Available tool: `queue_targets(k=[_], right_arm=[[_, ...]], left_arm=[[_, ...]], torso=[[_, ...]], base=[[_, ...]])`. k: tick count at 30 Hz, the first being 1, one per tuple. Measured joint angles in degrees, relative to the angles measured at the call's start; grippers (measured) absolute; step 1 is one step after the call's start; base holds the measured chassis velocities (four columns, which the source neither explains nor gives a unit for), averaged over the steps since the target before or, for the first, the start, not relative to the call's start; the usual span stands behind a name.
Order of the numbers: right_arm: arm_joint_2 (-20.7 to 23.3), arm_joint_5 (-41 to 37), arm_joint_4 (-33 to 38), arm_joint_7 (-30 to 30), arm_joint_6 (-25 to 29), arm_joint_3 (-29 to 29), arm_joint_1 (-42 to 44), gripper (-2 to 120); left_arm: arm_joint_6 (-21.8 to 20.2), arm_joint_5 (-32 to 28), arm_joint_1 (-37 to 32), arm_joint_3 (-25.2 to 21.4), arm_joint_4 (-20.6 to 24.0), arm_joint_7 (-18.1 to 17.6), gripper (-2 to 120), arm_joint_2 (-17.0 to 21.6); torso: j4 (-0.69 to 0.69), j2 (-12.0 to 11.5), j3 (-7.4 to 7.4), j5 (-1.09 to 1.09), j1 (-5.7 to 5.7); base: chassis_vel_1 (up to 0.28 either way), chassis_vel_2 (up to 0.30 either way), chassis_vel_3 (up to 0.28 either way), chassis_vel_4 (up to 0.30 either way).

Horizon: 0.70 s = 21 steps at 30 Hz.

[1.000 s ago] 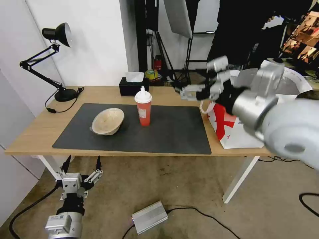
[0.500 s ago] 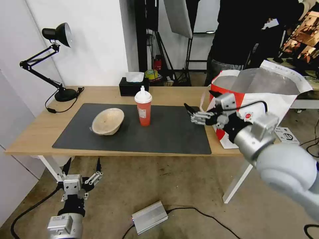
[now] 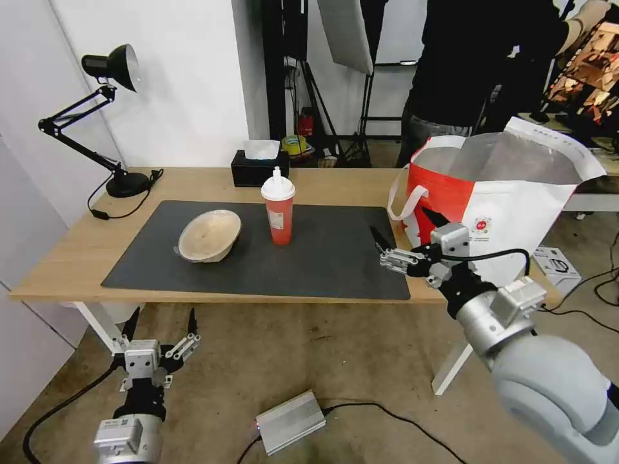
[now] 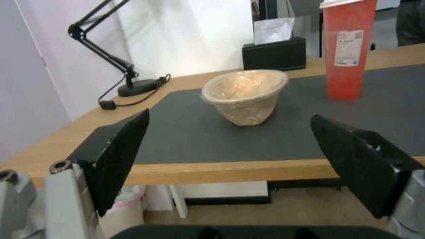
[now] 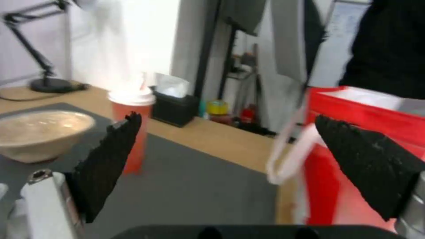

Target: Pick up the trash from the table and place it into the takeout bag.

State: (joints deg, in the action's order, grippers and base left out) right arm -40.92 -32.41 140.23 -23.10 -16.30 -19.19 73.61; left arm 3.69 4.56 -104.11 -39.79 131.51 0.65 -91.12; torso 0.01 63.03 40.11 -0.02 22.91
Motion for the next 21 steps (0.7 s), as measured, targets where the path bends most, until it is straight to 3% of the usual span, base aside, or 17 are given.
queue_targets(k=[7, 10, 12, 15, 21], right_arm=[[-5.8, 8.6, -1.0, 1.3, 1.9, -4.9, 7.0, 100], [-8.9, 9.1, -3.5, 8.4, 6.4, -10.3, 10.2, 100], [-9.5, 9.1, -4.3, 11.0, 7.8, -11.8, 11.1, 100], [-10.3, 8.7, -6.9, 19.4, 11.5, -15.4, 12.9, 100], [-11.5, 8.7, -9.6, 30.0, 12.8, -16.8, 14.2, 100]], left_arm=[[0.2, 0.0, 0.0, -0.1, -0.1, 0.0, 98, 0.1], [0.4, -0.1, 0.0, -0.1, -0.2, 0.0, 98, 0.3], [0.5, -0.1, 0.0, -0.1, -0.3, 0.0, 98, 0.4], [0.9, -0.1, 0.0, 0.0, -0.6, 0.0, 98, 0.6], [1.0, -0.2, 0.0, 0.0, -0.8, 0.0, 98, 0.9]], torso=[[0.00, 0.0, 0.00, 0.02, 0.00], [-0.01, 0.0, 0.00, 0.02, 0.00], [-0.01, 0.0, 0.00, 0.02, 0.00], [-0.01, 0.0, 0.00, 0.01, 0.00], [0.01, 0.0, 0.00, 0.01, 0.01]], base=[[0.000, 0.000, 0.000, 0.000], [0.000, 0.000, 0.000, 0.000], [0.000, 0.000, 0.000, 0.000], [0.000, 0.000, 0.000, 0.000], [0.000, 0.000, 0.000, 0.000]])
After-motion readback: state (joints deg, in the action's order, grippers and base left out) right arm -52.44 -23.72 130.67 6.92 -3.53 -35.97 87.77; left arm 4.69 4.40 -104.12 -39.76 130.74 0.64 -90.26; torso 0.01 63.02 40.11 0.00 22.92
